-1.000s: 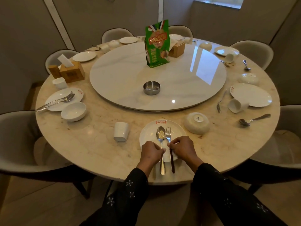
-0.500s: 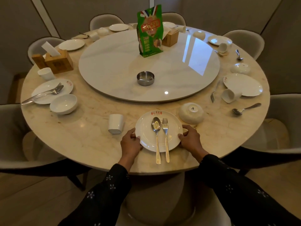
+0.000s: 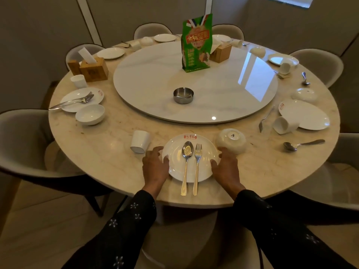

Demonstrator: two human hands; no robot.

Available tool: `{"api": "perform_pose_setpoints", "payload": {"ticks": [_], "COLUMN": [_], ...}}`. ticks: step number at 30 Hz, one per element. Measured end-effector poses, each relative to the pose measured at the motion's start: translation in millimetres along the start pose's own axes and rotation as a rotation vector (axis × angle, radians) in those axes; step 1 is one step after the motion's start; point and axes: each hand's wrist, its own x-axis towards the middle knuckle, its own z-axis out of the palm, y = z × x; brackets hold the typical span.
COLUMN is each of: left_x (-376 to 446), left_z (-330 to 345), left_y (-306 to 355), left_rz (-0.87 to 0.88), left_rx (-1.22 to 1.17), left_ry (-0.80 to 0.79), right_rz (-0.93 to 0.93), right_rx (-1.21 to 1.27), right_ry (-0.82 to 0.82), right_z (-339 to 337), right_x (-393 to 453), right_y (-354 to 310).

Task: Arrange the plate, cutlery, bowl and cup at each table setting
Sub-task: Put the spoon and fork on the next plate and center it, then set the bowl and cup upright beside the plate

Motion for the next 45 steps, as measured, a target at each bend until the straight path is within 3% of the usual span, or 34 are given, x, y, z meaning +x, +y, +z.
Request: {"api": "perform_pose_setpoints", "payload": {"ticks": [3,5,7,21,26,30,36,40,45], "left_x": [-4.9,-10.2,-14.9,-16.3,18.3,66.6,109.3,115.5,127.1], "left_z": [10.7,21.5,30.3,35.8,-6.0,-44.4,-68.4,-66.0,-68.9], "left_y": [15.5,24.9,28.0,19.5,21.4,14.0,-16.8,-26.4,-13.2], "left_rz": [0.168,0.156,0.130,0.088,0.230,0.168,-0.139,-0.104,0.046], "left_rx": [0.176,0.303,0.329,0.285,0.373,0.442,0.370,0.211,0.078], "left_ry": [-0.127,-0.249,-0.273,-0.189,-0.018,0.069,-0.166,-0.180,-0.334], "right_rz": [-0.123,-0.121,-0.117,-0.063,-0.088,-0.003,0.175,0.241,0.284], "right_rx": [-0.151,-0.176,-0.159,-0.056,-0.184,-0.130,0.021,0.051,0.031], "right_ry": [-0.089,-0.160,-0.177,-0.174,-0.023,-0.017,-0.060,-0.080,-0.088], "right_z": [6.2,14.3,21.4,31.9,16.2,13.2,19.5,18.0,19.2], "right_x": [0.6,-0.7,-3.0,-2.1,1.1,3.0,0.5,9.6,17.7], "right_y": [-6.6,-8.9,-11.4,-19.7,-14.2,-10.9,-6.9,-11.0,-12.1]}}
